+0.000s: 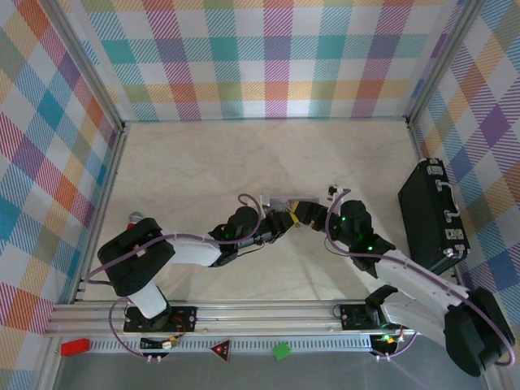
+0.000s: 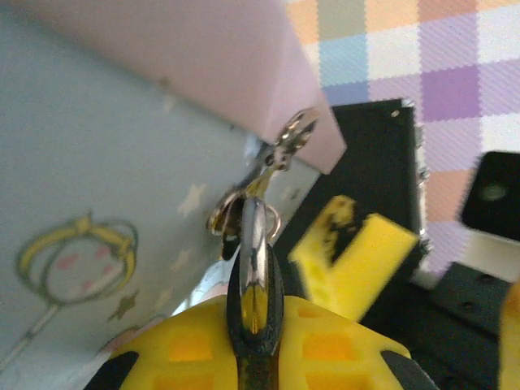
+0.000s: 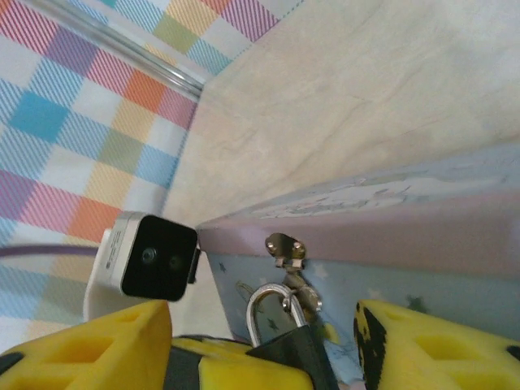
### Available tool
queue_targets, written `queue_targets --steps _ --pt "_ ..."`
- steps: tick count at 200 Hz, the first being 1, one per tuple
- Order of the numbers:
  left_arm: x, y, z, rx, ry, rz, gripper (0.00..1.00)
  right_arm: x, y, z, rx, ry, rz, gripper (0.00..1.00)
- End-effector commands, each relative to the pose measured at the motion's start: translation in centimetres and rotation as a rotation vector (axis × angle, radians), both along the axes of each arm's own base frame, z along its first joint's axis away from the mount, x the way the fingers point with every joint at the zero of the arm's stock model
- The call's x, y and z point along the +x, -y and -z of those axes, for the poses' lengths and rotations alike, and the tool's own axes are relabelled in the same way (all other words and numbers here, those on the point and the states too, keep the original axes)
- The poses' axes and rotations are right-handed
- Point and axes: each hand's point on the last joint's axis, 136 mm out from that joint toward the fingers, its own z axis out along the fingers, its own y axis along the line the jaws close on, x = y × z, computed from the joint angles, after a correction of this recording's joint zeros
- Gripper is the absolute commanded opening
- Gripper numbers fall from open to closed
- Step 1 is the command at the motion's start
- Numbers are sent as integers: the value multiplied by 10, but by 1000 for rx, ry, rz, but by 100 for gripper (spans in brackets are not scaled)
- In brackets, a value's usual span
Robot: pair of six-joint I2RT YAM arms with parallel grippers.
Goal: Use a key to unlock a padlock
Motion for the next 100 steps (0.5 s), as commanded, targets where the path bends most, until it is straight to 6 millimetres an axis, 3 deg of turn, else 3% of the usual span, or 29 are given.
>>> queue_targets --steps 1,47,100 --pt "-9 -14 22 118 -11 43 0 -17 14 37 -294 -3 -101 62" --pt "-9 -28 41 206 -36 44 0 -30 3 40 -311 50 -223 60" --pt "-12 -58 72 473 -25 49 0 -45 7 41 -362 121 -247 59"
